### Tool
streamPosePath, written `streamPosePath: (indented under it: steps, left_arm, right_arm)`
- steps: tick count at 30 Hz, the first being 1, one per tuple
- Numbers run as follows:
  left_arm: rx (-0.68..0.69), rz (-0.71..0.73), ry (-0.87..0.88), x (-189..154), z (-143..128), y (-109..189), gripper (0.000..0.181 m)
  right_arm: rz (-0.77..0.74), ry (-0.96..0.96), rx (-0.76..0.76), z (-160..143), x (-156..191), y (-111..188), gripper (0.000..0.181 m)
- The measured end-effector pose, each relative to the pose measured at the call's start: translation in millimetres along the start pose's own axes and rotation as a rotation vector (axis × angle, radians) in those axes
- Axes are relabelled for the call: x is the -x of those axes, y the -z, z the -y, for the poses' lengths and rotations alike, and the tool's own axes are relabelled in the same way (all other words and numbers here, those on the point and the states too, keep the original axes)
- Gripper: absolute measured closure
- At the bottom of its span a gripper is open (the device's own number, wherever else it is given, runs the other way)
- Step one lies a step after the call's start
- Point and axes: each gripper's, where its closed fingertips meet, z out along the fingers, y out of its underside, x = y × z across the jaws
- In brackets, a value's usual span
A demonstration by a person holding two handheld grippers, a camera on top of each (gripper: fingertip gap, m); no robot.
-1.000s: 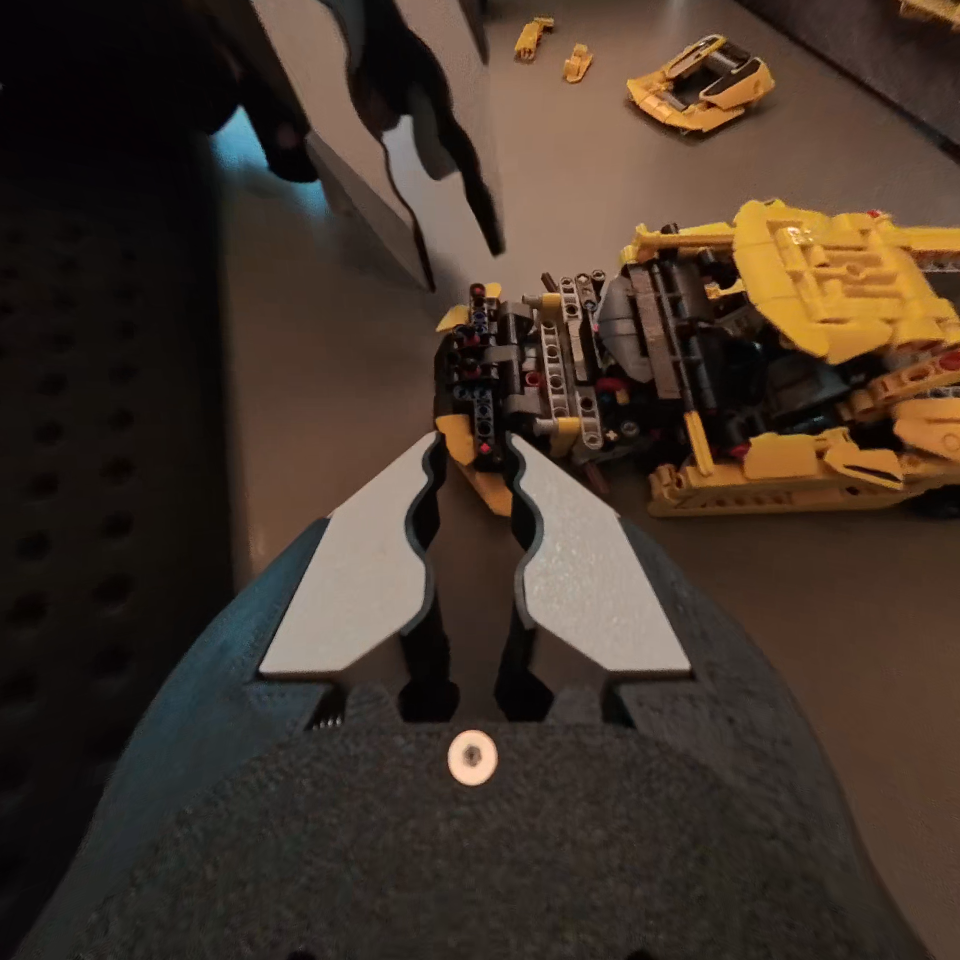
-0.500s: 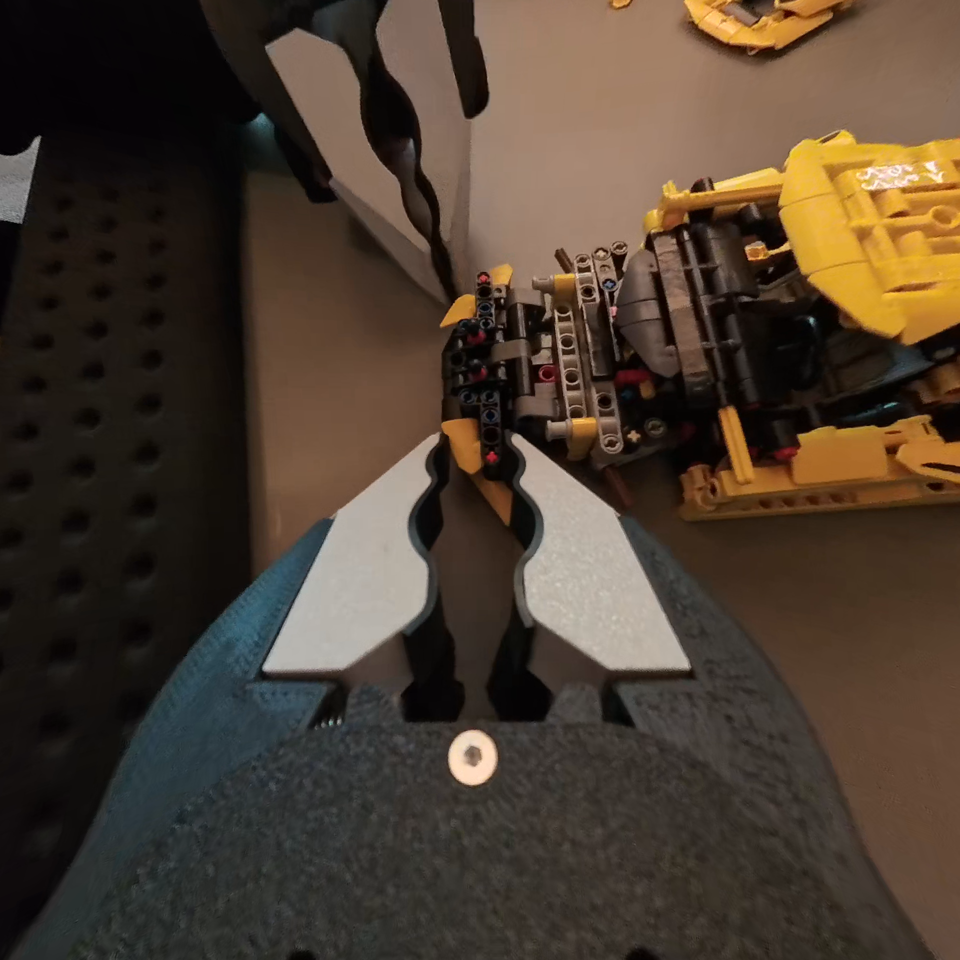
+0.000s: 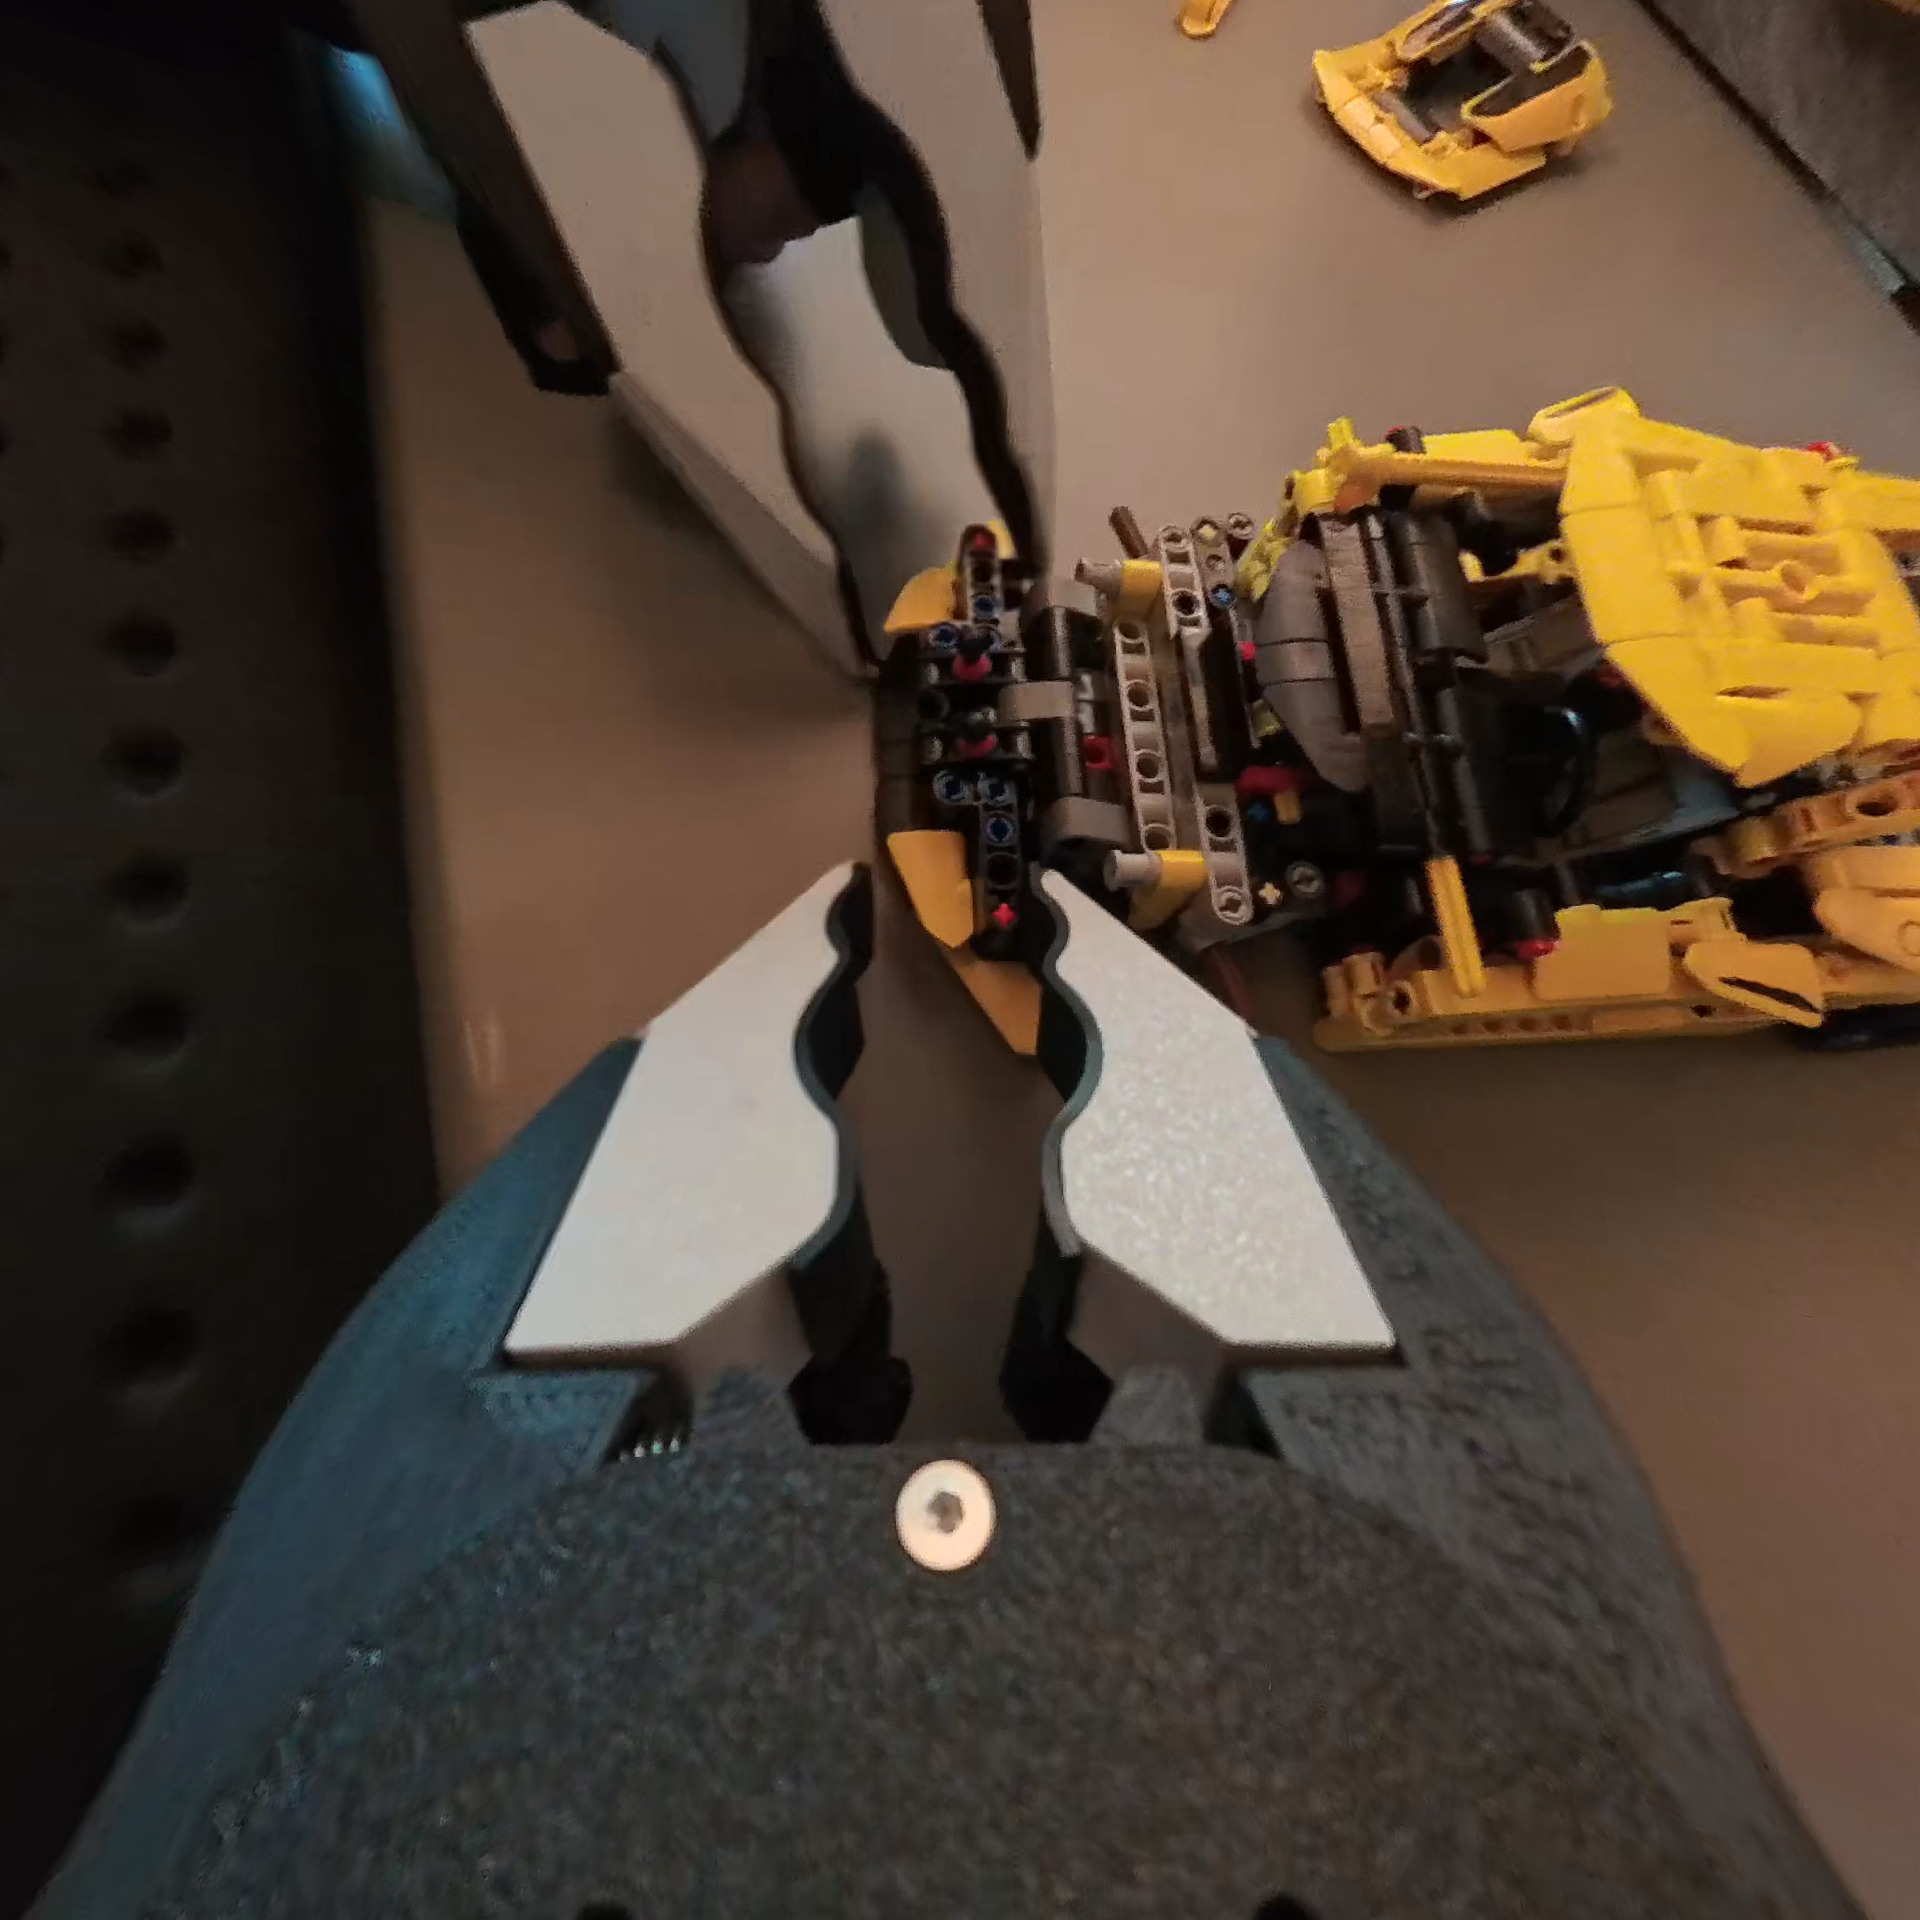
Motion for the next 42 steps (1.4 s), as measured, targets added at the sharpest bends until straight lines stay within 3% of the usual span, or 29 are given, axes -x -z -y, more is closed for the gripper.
streamPosePath:
  steps: [2,9,15,19,21,23,26,29,33,42]
  left_arm:
    - [-0.001,0.016,-0.037,-1.8,1.7,-1.4,0.142]
    - [-0.022,-0.024,-0.001,-4.8,4.8,0.3,0.150]
    - [-0.027,-0.076,0.030,-12.0,6.6,0.7,0.152]
    - [-0.020,-0.071,0.024,-12.9,5.6,0.2,0.152]
    - [-0.020,-0.069,0.022,-13.2,5.5,0.3,0.152]
    - [-0.020,-0.072,0.029,-13.2,5.4,0.4,0.152]
    - [-0.019,-0.087,0.046,-13.4,5.3,0.3,0.152]
    - [-0.018,-0.087,0.057,-12.1,5.1,0.2,0.152]
    - [-0.018,-0.079,0.035,-13.5,4.8,0.2,0.152]
    - [-0.017,-0.075,0.026,-13.9,4.5,-0.1,0.152]
  right_arm:
    - [-0.015,-0.003,0.005,-1.4,-3.7,0.9,0.158]
    - [0.150,-0.210,-0.023,-2.1,2.4,5.6,0.161]
    - [0.256,-0.481,-0.022,-1.8,1.8,10.7,0.173]
    - [0.161,-0.329,-0.030,-2.0,1.4,11.4,0.172]
    - [0.148,-0.224,-0.053,1.4,8.4,14.7,0.152]
    - [0.050,-0.097,-0.022,0.3,10.7,14.6,0.145]
    - [-0.183,0.115,0.076,-7.1,1.4,11.0,0.156]
    - [-0.286,0.268,0.087,-3.0,-0.2,10.6,0.157]
    - [-0.236,0.211,0.098,-3.1,1.6,11.0,0.158]
    - [-0.003,-0.147,0.007,-2.2,3.7,12.8,0.160]
